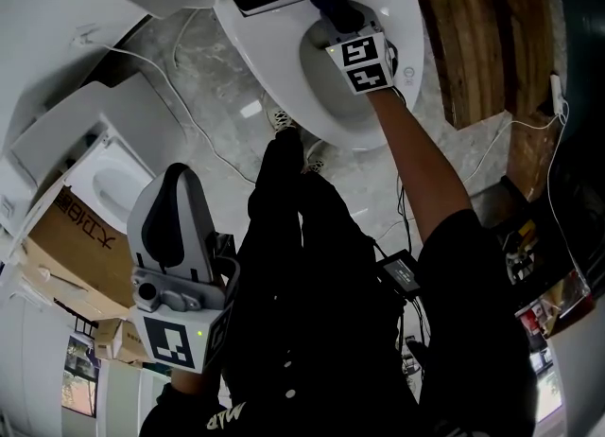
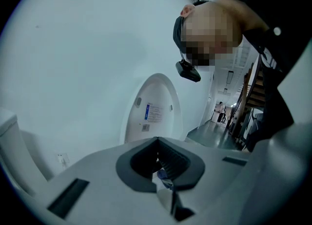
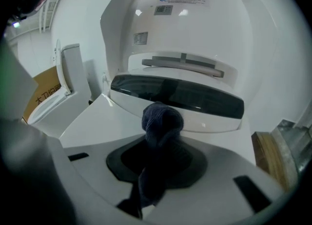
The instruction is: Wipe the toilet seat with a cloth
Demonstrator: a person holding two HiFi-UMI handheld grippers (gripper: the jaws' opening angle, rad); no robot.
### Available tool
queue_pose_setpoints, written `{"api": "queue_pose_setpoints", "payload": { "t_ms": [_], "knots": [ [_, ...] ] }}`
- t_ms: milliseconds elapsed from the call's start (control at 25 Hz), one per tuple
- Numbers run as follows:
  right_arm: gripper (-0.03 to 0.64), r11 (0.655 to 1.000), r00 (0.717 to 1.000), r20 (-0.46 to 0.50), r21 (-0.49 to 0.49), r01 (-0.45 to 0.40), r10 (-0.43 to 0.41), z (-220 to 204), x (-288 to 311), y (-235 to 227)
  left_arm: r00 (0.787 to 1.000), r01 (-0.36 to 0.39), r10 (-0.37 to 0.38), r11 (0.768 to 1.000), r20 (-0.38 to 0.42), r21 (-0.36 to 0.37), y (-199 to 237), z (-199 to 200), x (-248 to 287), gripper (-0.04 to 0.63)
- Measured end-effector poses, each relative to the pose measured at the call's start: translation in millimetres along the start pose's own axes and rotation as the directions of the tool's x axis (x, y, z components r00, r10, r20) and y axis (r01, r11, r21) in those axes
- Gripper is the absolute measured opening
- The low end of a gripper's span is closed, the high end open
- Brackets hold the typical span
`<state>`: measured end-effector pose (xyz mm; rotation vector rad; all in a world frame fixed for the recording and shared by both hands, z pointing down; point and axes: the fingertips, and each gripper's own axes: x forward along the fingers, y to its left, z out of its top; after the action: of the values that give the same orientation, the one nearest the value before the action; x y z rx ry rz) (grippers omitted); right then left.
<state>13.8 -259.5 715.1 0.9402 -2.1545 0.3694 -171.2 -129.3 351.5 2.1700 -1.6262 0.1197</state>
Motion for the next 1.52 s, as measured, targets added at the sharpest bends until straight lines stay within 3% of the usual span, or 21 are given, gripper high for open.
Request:
{"api": "queue_pose_setpoints", "payload": {
  "t_ms": [160,440,680,840,1000,1320,1520],
  "knots": [
    [0.086,0.998,0.998,-0.031,0.043,0.049,-0.048,-9.1,-4.1,-23.7,1.0,0.0,0.0,1.0,0.0,0.002,1.3,0.7,0.8,0.008],
    [0.087,0.995,0.991,-0.093,0.019,0.096,-0.094,-16.7,-12.7,-56.7,1.0,0.004,-0.004,1.0,0.001,0.005,0.1,3.8,1.0,0.008],
    [0.089,0.984,0.979,-0.156,-0.142,0.106,-0.128,-23.9,-20.3,-93.3,1.0,-0.001,0.001,1.0,0.011,-0.002,4.2,7.9,1.0,0.008],
    [0.089,0.935,0.974,-0.205,-0.355,0.018,-0.097,-28.9,-20.6,-101.8,1.0,0.002,-0.002,1.0,0.009,-0.002,2.9,8.1,1.9,0.008],
    [0.089,0.9,0.97,-0.231,-0.434,-0.032,-0.077,-30.6,-23.0,-109.8,1.0,0.003,-0.003,1.0,0.001,-0.003,3.9,8.0,0.9,0.008],
    [0.089,0.755,0.958,-0.276,-0.643,-0.127,-0.074,-45.0,-26.4,-105.9,1.0,0.003,-0.003,1.0,0.009,-0.002,0.6,11.0,0.8,0.008],
    [0.089,0.701,0.945,-0.32,-0.687,-0.188,-0.06,-63.9,-36.5,-101.2,1.0,0.004,-0.004,1.0,0.014,-0.003,-2.2,9.8,0.0,0.008]
  ]
}}
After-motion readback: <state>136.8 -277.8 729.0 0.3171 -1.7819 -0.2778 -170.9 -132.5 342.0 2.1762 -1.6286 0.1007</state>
